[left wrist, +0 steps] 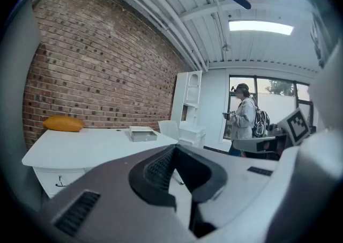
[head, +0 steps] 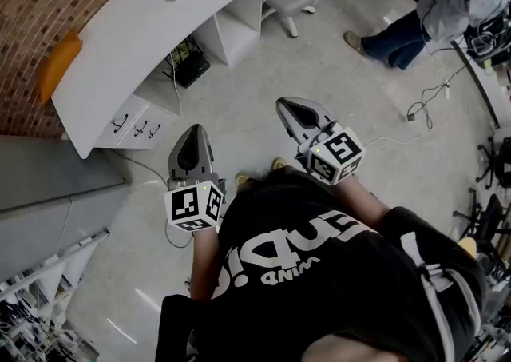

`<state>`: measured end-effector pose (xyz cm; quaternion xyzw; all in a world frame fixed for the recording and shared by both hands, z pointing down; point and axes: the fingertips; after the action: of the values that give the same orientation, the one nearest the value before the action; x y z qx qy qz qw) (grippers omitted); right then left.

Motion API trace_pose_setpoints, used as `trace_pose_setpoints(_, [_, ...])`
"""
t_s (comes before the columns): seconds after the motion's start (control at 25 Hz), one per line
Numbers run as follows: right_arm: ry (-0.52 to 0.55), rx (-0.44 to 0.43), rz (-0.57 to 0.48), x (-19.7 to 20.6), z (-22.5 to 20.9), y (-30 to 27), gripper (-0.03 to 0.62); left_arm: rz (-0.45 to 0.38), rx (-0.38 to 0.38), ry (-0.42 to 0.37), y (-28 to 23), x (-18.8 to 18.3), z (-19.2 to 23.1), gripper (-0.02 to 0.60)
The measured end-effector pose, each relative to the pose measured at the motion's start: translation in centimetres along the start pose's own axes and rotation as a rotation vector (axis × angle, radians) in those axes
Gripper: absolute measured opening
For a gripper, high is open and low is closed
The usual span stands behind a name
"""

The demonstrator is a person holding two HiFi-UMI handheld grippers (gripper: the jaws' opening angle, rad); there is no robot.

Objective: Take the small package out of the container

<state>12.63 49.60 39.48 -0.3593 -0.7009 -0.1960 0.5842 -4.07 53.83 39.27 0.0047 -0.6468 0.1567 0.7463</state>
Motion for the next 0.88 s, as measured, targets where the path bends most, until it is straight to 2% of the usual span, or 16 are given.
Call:
trace_pose_setpoints(0.24, [0.028, 0.018, 0.013, 0.0, 0.1, 0.0, -0.002, 0.004, 0.010, 0.006, 0.1, -0.4, 0.2, 0.006])
trace_pose_setpoints(0.44, [0.010, 0.047, 0.011, 0.7, 0.6, 0.0, -0.001, 0.013, 0.024, 0.000, 0.4, 0.1, 0.8, 0.005])
trace_pose_setpoints(0.88, [-0.027, 0.136, -0.018, 2.7, 2.0, -0.8, 0.000, 0.027, 0.102, 0.001, 0.8, 1.3, 3.4, 0.005])
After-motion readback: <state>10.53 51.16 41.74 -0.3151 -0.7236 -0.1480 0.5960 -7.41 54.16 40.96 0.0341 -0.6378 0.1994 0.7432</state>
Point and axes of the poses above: the fingertips, and each gripper's own axes: y backward along the fingers, z to its left, x out of its underside
